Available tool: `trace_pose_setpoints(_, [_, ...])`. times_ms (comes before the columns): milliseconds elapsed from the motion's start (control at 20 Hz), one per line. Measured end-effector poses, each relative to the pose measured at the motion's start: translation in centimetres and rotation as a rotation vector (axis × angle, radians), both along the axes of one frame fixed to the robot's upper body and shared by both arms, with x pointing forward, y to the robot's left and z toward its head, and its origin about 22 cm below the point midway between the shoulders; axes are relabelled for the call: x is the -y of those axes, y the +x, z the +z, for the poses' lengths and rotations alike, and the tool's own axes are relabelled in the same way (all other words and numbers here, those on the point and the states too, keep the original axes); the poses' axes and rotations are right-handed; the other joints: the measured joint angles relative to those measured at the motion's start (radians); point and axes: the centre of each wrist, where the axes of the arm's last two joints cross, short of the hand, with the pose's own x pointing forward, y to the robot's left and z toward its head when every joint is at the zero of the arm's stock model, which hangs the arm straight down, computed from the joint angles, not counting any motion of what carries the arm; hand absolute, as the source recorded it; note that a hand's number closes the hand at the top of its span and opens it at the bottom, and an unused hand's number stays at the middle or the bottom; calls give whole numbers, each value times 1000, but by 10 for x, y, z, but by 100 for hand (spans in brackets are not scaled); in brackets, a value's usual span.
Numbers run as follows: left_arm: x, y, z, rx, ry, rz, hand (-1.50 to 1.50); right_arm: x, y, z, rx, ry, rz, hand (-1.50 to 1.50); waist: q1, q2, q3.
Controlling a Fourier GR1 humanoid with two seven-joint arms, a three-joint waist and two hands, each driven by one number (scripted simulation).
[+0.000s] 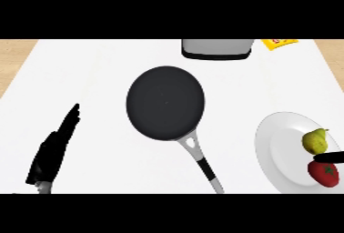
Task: Pick the tomato from the plate and place it in the pan
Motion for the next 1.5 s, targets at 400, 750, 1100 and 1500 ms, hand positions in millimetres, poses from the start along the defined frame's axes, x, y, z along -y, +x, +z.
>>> trace_pose_setpoints(400, [-2,-2,4,-3,-3,-5,0,-4,11,-12,-28,32,5,-150,-2,-1,1])
trace_pose_setpoints(750, [0,-2,3,0,5,9,0,-7,9,-36,-60,38,-3,-150,-10,-2,1])
trace_pose_setpoints(1100, [-2,-7,5,-4,1,13,0,-13,4,-52,-62,41,-9,150,-15,-5,-2])
trace_pose_setpoints(1500, [1,-4,6,1,0,18,0,-11,5,-62,-17,3,-61,150,-23,-12,-23])
